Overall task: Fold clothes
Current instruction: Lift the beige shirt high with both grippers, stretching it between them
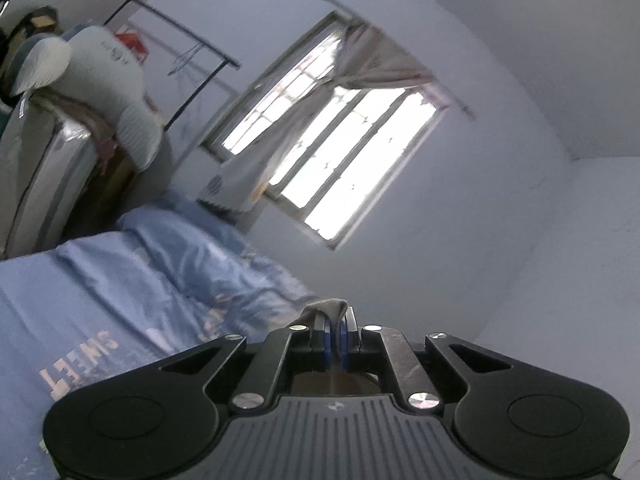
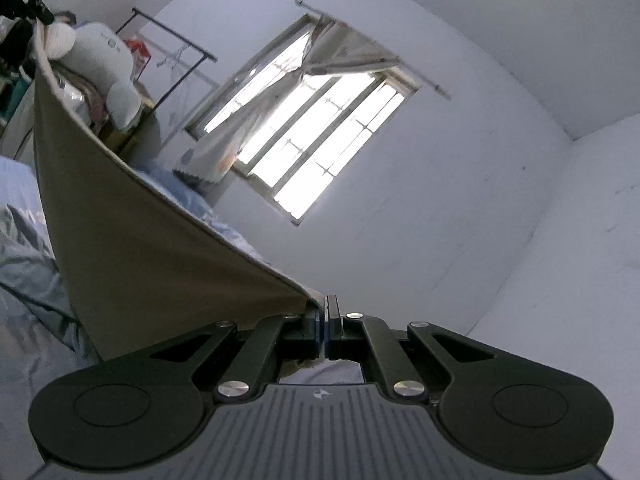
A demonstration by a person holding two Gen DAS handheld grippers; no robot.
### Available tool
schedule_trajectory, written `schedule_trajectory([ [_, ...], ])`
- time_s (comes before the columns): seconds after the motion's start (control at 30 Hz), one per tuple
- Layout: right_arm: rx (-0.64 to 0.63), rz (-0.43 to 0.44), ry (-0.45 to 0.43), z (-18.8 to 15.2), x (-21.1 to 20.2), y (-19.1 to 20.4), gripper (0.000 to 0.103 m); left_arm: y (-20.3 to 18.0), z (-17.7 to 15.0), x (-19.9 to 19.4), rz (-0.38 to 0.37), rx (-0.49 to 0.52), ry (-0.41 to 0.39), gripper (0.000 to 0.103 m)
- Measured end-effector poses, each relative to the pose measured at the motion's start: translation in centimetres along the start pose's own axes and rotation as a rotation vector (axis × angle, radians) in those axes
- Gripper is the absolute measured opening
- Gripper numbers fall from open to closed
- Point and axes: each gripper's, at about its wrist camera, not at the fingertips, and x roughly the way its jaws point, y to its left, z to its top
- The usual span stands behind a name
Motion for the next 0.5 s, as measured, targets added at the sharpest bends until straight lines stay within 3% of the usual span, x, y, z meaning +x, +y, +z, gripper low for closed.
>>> schedule_trajectory([
  [0.17,0.031,-0.003,-0.028,0.9,-5.4,-1.6,0.000,-1.9,0.6,-3.5,-0.035,0.023,-0.015,0.001],
  [0.5,0.066,0.023,0.017,-0.2,-12.6,-0.9,0.000,-2.4,-2.8,-10.1,-0.013,0.032,-0.009,0.001],
])
